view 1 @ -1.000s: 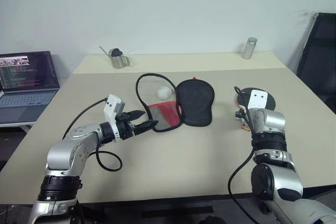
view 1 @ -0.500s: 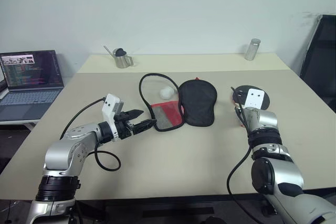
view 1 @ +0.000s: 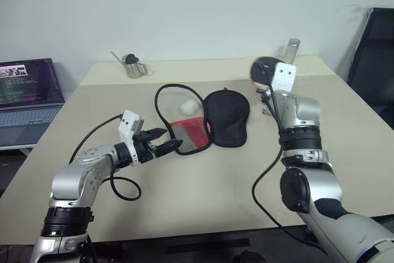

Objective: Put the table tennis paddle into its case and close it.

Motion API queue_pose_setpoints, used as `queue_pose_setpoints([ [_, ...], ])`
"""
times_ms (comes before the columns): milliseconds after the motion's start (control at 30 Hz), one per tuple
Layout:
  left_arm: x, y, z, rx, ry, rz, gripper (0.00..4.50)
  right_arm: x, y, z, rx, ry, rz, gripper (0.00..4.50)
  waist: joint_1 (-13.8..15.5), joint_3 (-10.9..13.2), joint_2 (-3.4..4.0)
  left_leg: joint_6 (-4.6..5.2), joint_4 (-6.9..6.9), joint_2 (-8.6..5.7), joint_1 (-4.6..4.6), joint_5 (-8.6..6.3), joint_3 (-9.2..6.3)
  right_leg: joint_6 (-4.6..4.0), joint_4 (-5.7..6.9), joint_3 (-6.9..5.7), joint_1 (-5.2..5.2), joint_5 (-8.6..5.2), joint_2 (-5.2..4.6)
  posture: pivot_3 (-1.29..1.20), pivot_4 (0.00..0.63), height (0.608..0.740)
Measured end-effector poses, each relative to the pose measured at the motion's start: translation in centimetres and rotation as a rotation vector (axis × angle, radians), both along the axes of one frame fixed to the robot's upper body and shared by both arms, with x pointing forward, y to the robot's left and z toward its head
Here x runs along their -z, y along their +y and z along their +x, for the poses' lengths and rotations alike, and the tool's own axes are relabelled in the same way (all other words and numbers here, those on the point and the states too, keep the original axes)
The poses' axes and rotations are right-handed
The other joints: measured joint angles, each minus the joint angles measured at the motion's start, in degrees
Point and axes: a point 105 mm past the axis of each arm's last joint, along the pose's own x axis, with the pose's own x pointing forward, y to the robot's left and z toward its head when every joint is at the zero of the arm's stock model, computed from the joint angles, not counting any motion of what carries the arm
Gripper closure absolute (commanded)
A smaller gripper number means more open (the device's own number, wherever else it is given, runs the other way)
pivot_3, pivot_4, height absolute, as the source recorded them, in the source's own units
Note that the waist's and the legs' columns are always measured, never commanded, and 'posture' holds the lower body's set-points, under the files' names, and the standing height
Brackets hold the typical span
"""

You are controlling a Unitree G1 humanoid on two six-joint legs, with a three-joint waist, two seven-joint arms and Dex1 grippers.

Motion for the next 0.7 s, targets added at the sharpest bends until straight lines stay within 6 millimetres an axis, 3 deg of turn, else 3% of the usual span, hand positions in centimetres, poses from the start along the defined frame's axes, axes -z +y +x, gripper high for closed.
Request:
queue_pose_setpoints([
  [100, 0.0, -0.1, -0.2, 0.003, -0.005, 0.002, 0.00, 1.8, 4.1, -0.5, -0.110, 0.049, 0.003, 3.45, 0.05, 0.00, 0.00, -0.01, 0.04, 0.00, -0.18, 0.01, -0.02, 0.00, 0.03, -0.02, -0.16, 0.00, 0.00, 0.00, 0.150, 0.740],
  [233, -0.2, -0.2, -0.6, -0.004, -0.020, 0.006, 0.00, 3.5, 6.7, -1.2, -0.184, 0.091, 0.007, 3.45, 0.34, 0.00, 0.00, -0.02, 0.04, -0.03, -0.27, 0.01, -0.05, 0.00, -0.01, -0.04, -0.20, 0.00, -0.03, 0.00, 0.150, 0.740],
  [700, -0.1, 0.3, -1.3, -0.042, -0.014, -0.004, 0.00, 6.5, 7.0, -1.7, -0.209, 0.172, -0.004, 3.45, 0.09, 0.00, 0.00, -0.02, 0.07, -0.06, -0.25, 0.01, -0.04, 0.00, 0.05, -0.03, -0.20, 0.00, -0.04, 0.00, 0.150, 0.740],
])
